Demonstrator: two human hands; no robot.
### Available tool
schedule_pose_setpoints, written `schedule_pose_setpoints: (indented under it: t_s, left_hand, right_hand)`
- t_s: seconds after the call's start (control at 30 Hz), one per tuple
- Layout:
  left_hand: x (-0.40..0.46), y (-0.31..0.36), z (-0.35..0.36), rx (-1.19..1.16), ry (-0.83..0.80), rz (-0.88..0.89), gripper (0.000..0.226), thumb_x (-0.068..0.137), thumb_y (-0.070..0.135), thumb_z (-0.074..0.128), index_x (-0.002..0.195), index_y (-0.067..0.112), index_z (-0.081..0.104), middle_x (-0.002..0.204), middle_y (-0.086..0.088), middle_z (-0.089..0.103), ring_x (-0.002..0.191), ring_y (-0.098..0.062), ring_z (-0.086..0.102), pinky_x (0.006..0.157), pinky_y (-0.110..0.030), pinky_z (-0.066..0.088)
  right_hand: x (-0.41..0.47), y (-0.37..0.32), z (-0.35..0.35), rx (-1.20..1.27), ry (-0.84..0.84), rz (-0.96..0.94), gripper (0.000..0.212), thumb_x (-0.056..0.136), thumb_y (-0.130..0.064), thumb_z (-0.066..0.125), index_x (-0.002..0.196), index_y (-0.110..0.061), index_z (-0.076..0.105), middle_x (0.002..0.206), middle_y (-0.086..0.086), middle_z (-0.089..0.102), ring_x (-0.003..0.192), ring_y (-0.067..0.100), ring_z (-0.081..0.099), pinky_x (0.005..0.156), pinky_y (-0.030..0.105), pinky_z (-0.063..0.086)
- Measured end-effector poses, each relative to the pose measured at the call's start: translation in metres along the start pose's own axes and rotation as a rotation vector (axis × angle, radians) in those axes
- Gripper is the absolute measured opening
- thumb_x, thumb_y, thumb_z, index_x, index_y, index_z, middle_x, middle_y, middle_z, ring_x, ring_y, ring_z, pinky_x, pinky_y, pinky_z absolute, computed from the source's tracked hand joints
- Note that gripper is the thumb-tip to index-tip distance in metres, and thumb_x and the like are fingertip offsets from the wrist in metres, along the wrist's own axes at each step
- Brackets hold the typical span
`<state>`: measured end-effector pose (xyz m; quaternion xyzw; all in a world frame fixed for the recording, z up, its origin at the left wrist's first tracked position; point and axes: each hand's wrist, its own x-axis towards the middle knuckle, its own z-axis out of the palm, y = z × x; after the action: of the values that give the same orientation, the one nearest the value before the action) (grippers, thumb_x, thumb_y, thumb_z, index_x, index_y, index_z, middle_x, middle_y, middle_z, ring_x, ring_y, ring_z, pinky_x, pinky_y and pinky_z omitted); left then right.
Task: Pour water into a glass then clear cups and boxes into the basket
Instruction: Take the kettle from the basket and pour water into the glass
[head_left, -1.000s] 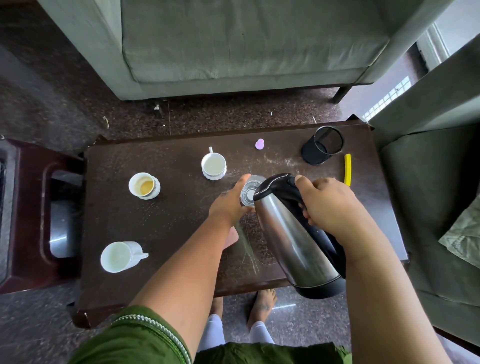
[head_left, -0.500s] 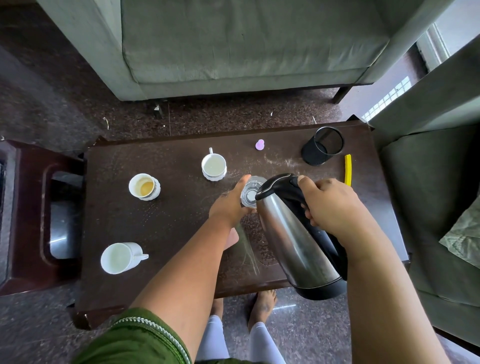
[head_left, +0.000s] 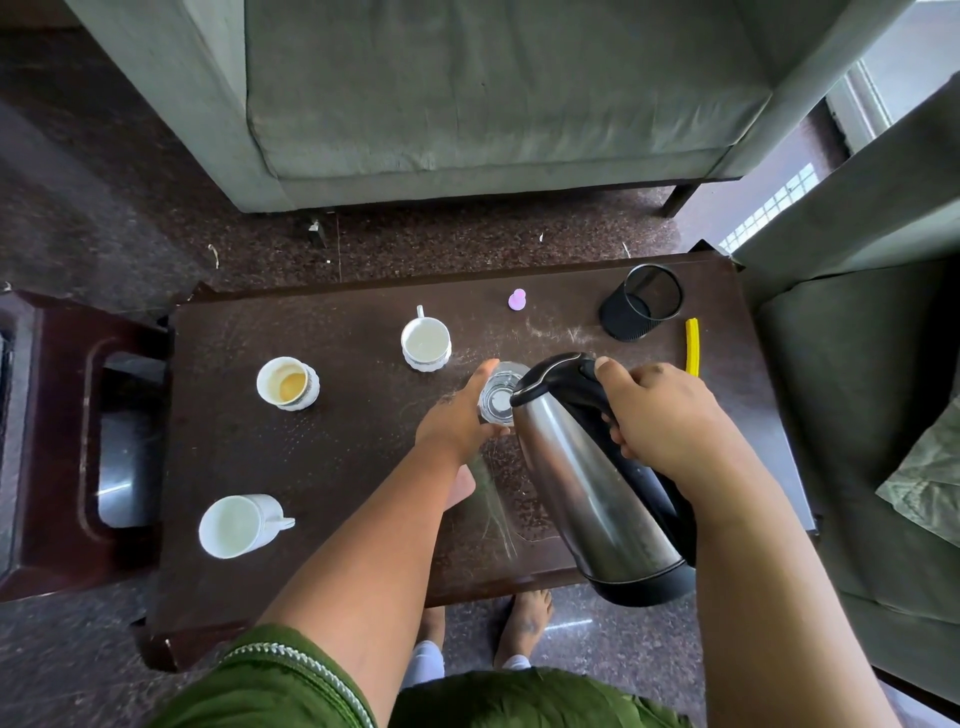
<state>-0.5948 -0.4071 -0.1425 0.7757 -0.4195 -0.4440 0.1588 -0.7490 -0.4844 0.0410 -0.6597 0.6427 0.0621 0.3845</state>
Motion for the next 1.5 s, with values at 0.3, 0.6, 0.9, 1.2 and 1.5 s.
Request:
schedule_pose_setpoints:
  t_s: [0.3, 0.6, 0.9, 1.2, 1.5]
  left_hand:
    - [0.003, -0.002, 0.002, 0.034, 0.012, -0.012, 0.089, 0.083, 0.033, 0.065, 0.146, 0.053, 0.006, 0.129, 0.002, 0.062, 0.121, -0.027, 0.056, 0.095, -0.04, 0.043]
    - [0.002, -0.001, 0.002, 0.065, 0.015, 0.007, 0.087, 0.086, 0.031, 0.062, 0.149, 0.049, 0.005, 0.137, 0.004, 0.057, 0.125, -0.029, 0.053, 0.098, -0.042, 0.042]
    - [0.0, 0.002, 0.0, 0.066, 0.02, 0.01, 0.083, 0.087, 0.033, 0.06, 0.148, 0.049, 0.006, 0.135, 0.001, 0.059, 0.124, -0.03, 0.054, 0.097, -0.043, 0.044]
    - [0.0, 0.002, 0.0, 0.055, 0.026, 0.009, 0.082, 0.085, 0.034, 0.062, 0.147, 0.049, 0.01, 0.129, 0.002, 0.062, 0.119, -0.03, 0.058, 0.088, -0.039, 0.043]
    - [-0.001, 0.0, 0.003, 0.064, 0.034, 0.008, 0.084, 0.085, 0.039, 0.062, 0.145, 0.053, 0.005, 0.129, 0.002, 0.063, 0.118, -0.031, 0.059, 0.09, -0.039, 0.044]
  right_hand:
    - [0.002, 0.003, 0.003, 0.007, 0.002, 0.021, 0.063, 0.091, -0.052, 0.038, 0.085, 0.006, 0.062, 0.086, 0.023, 0.07, 0.085, 0.042, 0.066, 0.083, 0.052, 0.058]
    - [0.001, 0.004, 0.006, 0.007, 0.006, 0.019, 0.062, 0.089, -0.053, 0.038, 0.08, 0.002, 0.063, 0.082, 0.021, 0.068, 0.082, 0.041, 0.065, 0.082, 0.053, 0.058]
    - [0.001, 0.003, 0.005, 0.005, 0.002, 0.012, 0.062, 0.092, -0.052, 0.039, 0.08, 0.004, 0.062, 0.083, 0.02, 0.068, 0.083, 0.039, 0.065, 0.082, 0.051, 0.057]
    - [-0.001, 0.001, 0.002, 0.022, 0.0, 0.021, 0.062, 0.093, -0.048, 0.04, 0.086, 0.01, 0.06, 0.089, 0.026, 0.068, 0.088, 0.043, 0.064, 0.084, 0.052, 0.056]
    - [-0.005, 0.015, 0.0, 0.108, 0.014, 0.042, 0.061, 0.087, -0.046, 0.04, 0.082, 0.013, 0.053, 0.078, 0.03, 0.063, 0.064, 0.027, 0.05, 0.08, 0.056, 0.054]
